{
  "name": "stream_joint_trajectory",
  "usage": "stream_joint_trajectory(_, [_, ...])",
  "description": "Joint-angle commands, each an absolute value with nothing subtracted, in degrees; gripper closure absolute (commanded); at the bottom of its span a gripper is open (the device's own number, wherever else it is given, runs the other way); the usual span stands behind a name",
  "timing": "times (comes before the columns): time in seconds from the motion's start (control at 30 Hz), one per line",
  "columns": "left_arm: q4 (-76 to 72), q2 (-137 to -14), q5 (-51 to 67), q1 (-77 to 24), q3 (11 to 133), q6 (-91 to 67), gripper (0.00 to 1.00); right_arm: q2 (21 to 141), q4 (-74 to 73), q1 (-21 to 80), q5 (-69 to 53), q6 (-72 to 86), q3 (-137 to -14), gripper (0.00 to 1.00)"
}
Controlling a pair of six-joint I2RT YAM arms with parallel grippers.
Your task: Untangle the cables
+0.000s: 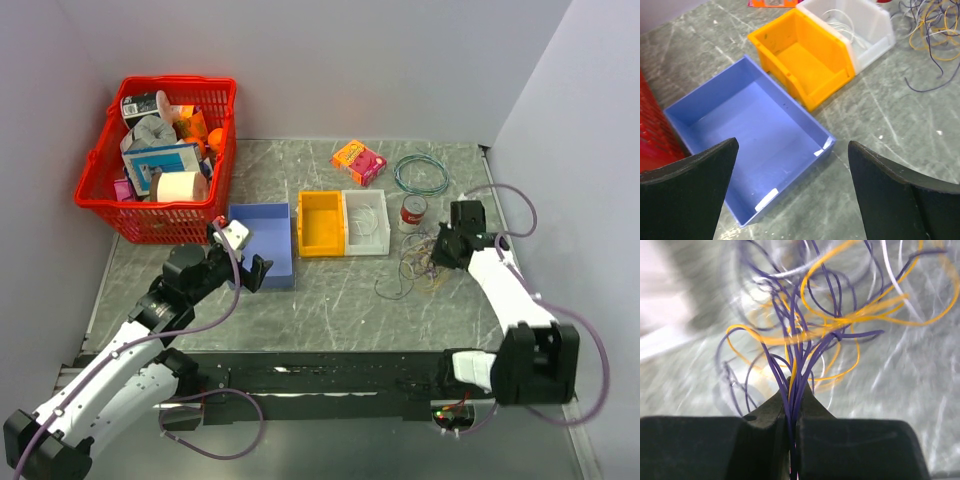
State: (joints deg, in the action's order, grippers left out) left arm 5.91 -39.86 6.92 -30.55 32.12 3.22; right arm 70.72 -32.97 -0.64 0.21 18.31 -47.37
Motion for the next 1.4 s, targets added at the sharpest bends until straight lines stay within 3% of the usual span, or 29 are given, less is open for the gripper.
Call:
stream_joint_trajectory(0.0, [3.60,-38.85,12.47,-30.50,34.19,0.35,0.01,60.92,-47.59,5.70,3.69,15.21,-57.37,1.00])
stream_joint_trajectory(0.13, [3.08,-38.50,16.43,-30.50,34.54,-1.93,0.07,57.40,-57.11,10.71,0.01,13.28,-69.04,1.00])
stream_joint_trajectory(0.4, [3.16,-38.67,22.23,-30.50,36.29,-1.67,0.25,53.53,-63.55,19.41,-29.05,2.39,-80.59,1.00])
stream_joint_trajectory(0.7, [2.90,-40.86,31.99,-30.50,38.41,-1.84,0.30,52.73,-50.46,33.83,-39.46,0.53,-69.97,1.00])
stream_joint_trajectory(0.9, [-1.82,-43.15,36.37,-31.20,36.66,-4.65,0.30,55.46,-43.19,34.01,-39.37,-3.51,-61.10,1.00])
stream_joint_trajectory(1.13, [-10.10,-48.33,40.34,-36.73,35.51,-7.91,0.42,49.41,-24.73,34.54,-49.74,-7.11,-50.90,1.00])
stream_joint_trajectory(1.37, [-13.09,-51.85,37.27,-38.50,35.60,-2.20,0.32,52.11,-29.07,34.54,-45.61,-13.00,-51.32,0.92])
